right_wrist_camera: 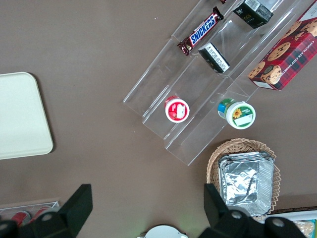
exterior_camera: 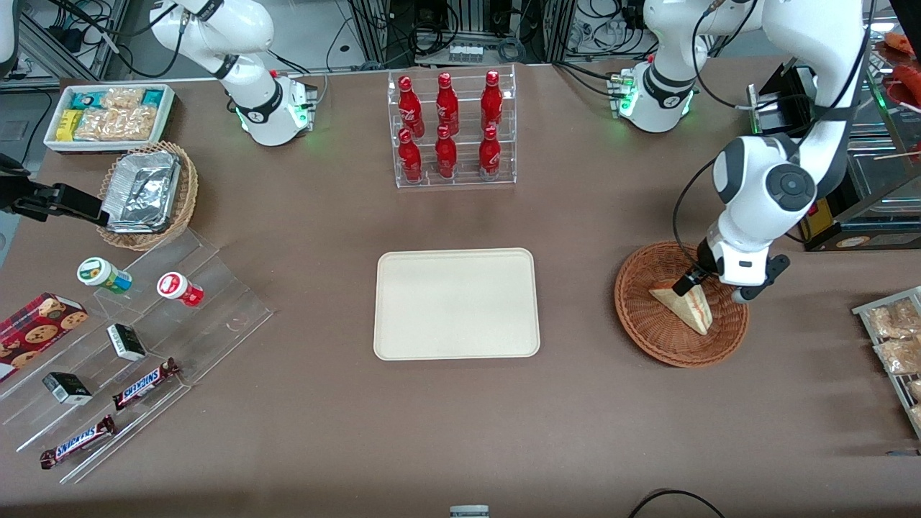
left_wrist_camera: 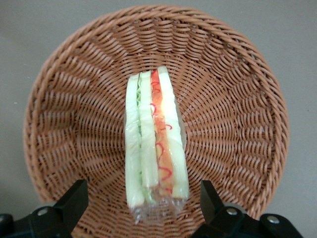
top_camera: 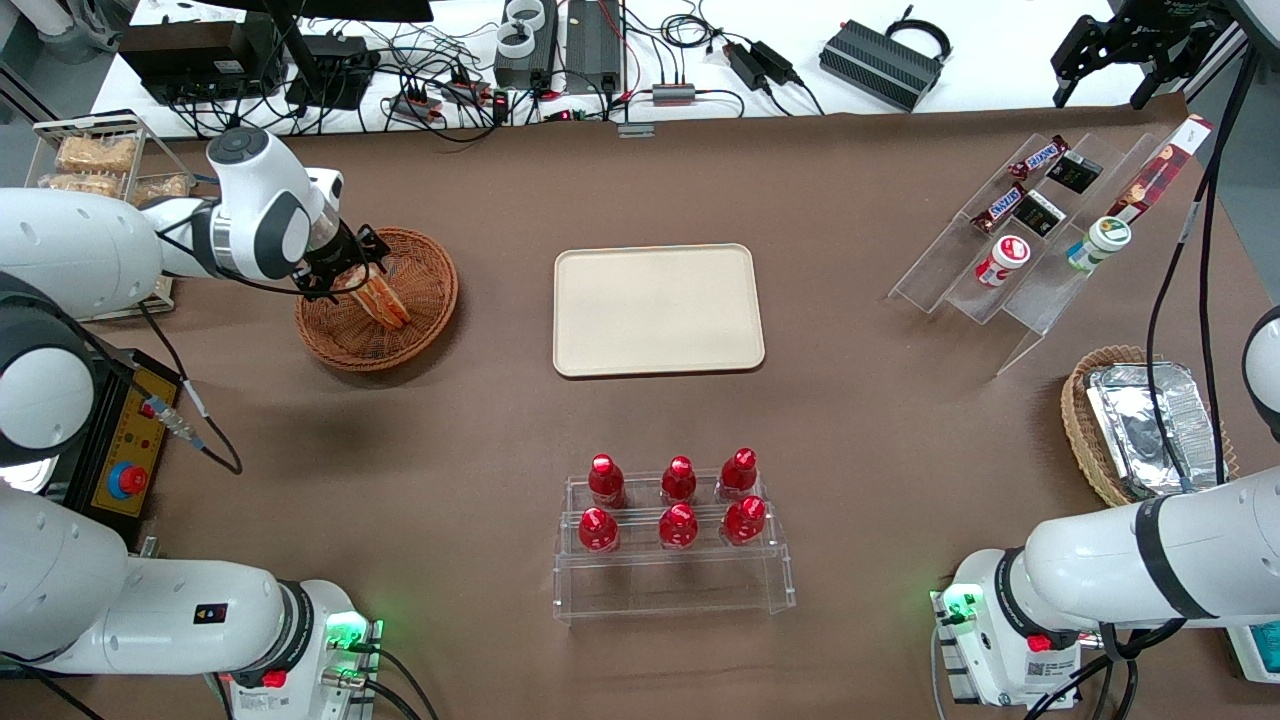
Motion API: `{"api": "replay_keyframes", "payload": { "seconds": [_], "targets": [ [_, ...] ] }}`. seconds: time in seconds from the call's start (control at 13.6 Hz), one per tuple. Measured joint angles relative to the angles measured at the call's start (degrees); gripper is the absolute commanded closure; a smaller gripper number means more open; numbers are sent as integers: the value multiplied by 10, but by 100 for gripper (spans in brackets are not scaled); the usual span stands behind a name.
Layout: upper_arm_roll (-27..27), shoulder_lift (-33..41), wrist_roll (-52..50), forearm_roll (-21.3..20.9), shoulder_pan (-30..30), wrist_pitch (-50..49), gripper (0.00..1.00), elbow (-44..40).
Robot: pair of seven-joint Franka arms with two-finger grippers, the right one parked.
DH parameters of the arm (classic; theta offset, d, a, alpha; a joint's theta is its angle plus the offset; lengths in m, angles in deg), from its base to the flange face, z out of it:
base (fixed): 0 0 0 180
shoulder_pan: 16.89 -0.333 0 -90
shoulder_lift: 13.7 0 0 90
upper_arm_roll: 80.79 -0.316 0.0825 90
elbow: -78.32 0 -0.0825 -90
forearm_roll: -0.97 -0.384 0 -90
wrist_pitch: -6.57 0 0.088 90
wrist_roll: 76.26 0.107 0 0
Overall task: Place sandwich from basket to tray
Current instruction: 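Close the left gripper on the wrapped sandwich and lift it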
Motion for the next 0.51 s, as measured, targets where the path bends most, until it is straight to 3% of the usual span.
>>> {"api": "replay_keyframes", "payload": {
  "seconds": [0.15,0.22,0.37,0.51],
  "targets": [
    [0,-18,-2,0,0,24,1,1],
    [0,-25,-2,0,0,35,10,1],
    [0,-38,-6,0,0,54,45,1],
    [0,-41,-11,0,0,60,64,1]
  ]
}}
